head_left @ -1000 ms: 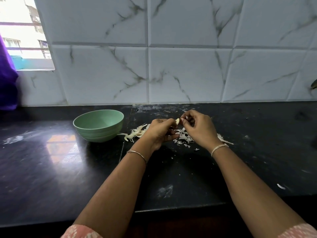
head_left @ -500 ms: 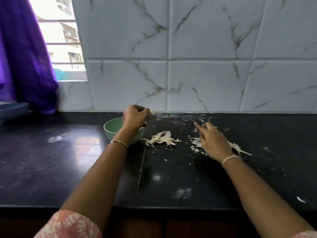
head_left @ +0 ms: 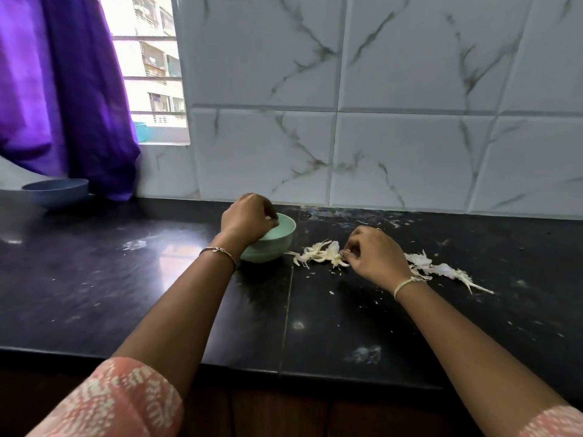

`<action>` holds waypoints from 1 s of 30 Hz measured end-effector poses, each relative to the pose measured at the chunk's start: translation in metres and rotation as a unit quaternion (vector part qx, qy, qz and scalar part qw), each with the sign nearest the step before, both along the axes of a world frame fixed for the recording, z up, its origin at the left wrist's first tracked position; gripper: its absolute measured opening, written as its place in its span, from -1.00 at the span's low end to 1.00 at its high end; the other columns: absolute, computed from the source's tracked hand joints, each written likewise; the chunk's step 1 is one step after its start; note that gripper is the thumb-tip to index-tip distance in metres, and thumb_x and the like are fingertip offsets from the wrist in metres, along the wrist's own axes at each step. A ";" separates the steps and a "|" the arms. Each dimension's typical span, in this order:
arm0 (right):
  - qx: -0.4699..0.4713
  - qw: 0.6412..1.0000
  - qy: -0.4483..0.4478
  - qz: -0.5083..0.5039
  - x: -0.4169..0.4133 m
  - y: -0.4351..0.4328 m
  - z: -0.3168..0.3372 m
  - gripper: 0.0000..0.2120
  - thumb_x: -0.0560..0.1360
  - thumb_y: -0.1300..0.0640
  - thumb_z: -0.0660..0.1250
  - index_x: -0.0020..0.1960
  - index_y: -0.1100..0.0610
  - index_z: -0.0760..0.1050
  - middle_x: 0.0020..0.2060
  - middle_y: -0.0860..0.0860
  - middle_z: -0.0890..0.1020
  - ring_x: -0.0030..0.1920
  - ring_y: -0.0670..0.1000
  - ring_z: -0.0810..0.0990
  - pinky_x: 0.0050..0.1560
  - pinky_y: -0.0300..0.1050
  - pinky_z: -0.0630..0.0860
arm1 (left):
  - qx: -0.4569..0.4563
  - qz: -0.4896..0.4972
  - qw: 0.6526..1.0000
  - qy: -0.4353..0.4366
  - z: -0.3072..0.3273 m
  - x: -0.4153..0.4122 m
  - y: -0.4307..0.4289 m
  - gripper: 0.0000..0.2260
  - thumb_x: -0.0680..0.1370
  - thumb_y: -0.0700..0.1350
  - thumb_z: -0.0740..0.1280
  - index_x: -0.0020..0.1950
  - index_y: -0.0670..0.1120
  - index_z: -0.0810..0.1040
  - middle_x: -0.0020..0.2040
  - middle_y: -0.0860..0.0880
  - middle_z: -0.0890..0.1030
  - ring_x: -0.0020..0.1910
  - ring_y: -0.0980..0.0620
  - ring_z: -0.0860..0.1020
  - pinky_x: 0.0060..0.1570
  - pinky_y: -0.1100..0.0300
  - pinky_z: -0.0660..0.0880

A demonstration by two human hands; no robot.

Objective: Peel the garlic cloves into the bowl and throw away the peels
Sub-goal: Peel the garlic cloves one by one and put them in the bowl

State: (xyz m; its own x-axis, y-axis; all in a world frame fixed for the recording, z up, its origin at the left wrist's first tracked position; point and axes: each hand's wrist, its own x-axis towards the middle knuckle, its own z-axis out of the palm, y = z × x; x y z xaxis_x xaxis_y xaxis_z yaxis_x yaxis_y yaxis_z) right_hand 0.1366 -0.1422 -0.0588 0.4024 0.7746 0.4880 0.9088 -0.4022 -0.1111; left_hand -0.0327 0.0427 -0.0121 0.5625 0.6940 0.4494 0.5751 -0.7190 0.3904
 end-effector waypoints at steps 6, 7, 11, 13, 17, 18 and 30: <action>-0.055 0.990 0.117 0.062 0.009 0.013 -0.001 -0.72 0.51 -0.02 0.38 0.18 0.06 0.57 0.08 0.00 0.62 0.09 -0.01 0.58 0.14 -0.06 0.52 | -0.040 -0.189 0.980 -0.052 -0.002 0.028 -0.036 -0.86 0.42 -0.23 0.50 -0.15 -0.02 0.62 -0.13 0.01 0.69 -0.25 0.17 0.57 -0.04 0.28 0.54; -0.070 0.987 0.125 0.071 0.010 0.013 -0.003 -0.68 0.51 -0.05 0.39 0.20 0.06 0.57 0.08 0.01 0.62 0.09 0.00 0.57 0.13 -0.10 0.50 | -0.031 -0.201 0.978 -0.047 -0.004 0.035 -0.041 -0.88 0.42 -0.26 0.48 -0.13 -0.06 0.65 -0.13 -0.02 0.70 -0.23 0.14 0.58 -0.06 0.31 0.52; -0.074 0.985 0.138 0.079 0.013 0.009 -0.011 -0.70 0.44 -0.04 0.47 0.13 0.04 0.60 0.01 -0.02 0.64 0.05 -0.01 0.59 0.04 -0.17 0.48 | 0.020 -0.201 0.979 0.037 -0.014 0.054 -0.053 -0.72 0.49 -0.36 0.27 0.06 -0.11 0.67 0.01 -0.08 0.68 0.03 -0.02 0.60 -0.08 0.38 0.35; -0.067 0.985 0.142 0.073 0.017 0.007 -0.010 -0.75 0.43 -0.03 0.48 0.07 0.03 0.61 -0.09 -0.05 0.64 -0.04 -0.01 0.61 -0.03 -0.16 0.49 | 0.007 -0.199 0.975 0.099 -0.023 0.062 -0.054 -0.69 0.50 -0.34 0.27 0.16 -0.09 0.64 0.10 -0.10 0.66 0.12 -0.05 0.58 0.09 0.27 0.43; -0.055 0.984 0.156 0.068 0.025 0.002 -0.009 -0.79 0.44 0.05 0.49 0.06 0.02 0.62 -0.15 -0.09 0.64 -0.16 -0.10 0.56 -0.12 -0.25 0.41 | 0.013 -0.168 0.972 0.163 -0.045 0.074 -0.052 -0.73 0.48 -0.23 0.37 0.16 -0.06 0.63 0.14 -0.14 0.62 0.14 -0.15 0.57 0.18 0.03 0.49; -0.052 0.983 0.160 0.068 0.026 0.000 -0.009 -0.81 0.44 0.08 0.48 0.05 0.02 0.62 -0.15 -0.09 0.64 -0.16 -0.10 0.56 -0.11 -0.25 0.43 | 0.013 -0.165 0.974 0.157 -0.047 0.075 -0.051 -0.74 0.48 -0.22 0.35 0.15 -0.06 0.64 0.13 -0.15 0.63 0.14 -0.15 0.57 0.18 0.03 0.49; -0.028 0.979 0.199 0.022 0.036 -0.011 -0.002 -0.78 0.61 -0.02 0.25 0.02 0.06 0.61 -0.19 -0.01 0.68 -0.19 -0.02 0.65 -0.05 -0.02 0.59 | -0.022 -0.167 0.980 0.102 -0.054 0.073 -0.042 -0.84 0.57 -0.11 0.31 0.09 -0.09 0.62 0.05 -0.13 0.65 0.09 -0.12 0.56 0.00 0.14 0.42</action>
